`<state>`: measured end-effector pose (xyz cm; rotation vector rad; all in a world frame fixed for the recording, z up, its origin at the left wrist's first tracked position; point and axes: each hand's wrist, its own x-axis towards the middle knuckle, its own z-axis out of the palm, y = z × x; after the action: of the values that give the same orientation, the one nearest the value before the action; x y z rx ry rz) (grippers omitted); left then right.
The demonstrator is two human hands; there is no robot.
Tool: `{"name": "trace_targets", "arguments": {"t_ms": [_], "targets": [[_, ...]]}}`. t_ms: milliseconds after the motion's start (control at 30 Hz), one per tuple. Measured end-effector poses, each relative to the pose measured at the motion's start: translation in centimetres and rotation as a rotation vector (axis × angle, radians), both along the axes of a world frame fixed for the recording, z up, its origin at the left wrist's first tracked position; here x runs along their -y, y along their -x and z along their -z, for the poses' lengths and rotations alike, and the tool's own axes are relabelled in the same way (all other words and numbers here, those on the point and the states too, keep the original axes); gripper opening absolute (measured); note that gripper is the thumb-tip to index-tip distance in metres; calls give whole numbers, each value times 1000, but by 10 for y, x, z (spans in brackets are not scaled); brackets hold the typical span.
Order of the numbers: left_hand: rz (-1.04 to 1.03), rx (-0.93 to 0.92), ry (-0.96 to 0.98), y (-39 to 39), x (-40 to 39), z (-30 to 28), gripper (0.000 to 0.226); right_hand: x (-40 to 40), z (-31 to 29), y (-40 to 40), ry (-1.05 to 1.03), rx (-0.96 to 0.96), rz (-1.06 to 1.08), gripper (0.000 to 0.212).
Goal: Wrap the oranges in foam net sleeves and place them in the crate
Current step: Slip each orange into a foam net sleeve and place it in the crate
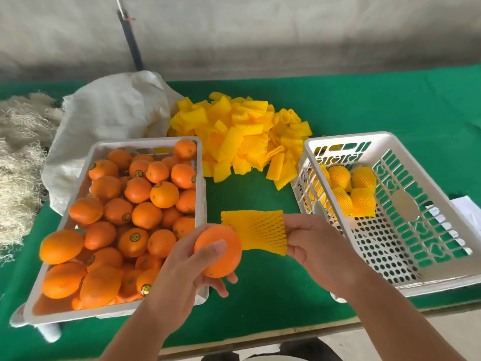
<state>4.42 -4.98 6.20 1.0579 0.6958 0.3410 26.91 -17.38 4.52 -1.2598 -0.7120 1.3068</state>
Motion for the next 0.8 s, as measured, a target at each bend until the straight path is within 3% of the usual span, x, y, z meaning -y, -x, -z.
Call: {"name": "trace_targets", "arguments": {"t_ms": [200, 300, 500, 600, 700, 800], "targets": [[96, 107, 80, 31, -8, 5, 81, -11, 7, 19, 102, 47, -178, 31], [97, 238, 216, 47, -11, 10, 84, -13, 10, 33, 107, 16, -108, 28], [134, 285, 262, 55, -9, 11, 84, -18, 19, 58, 104, 56, 63, 26], [179, 416, 377, 53, -6, 9, 80, -15, 17, 58, 97, 80, 92, 26], [257, 583, 527, 48, -2, 5, 69, -10, 15, 51, 109, -16, 69, 23], [250, 544, 509, 39, 4, 4, 71, -2, 11, 40, 120, -124, -7, 28]]}}
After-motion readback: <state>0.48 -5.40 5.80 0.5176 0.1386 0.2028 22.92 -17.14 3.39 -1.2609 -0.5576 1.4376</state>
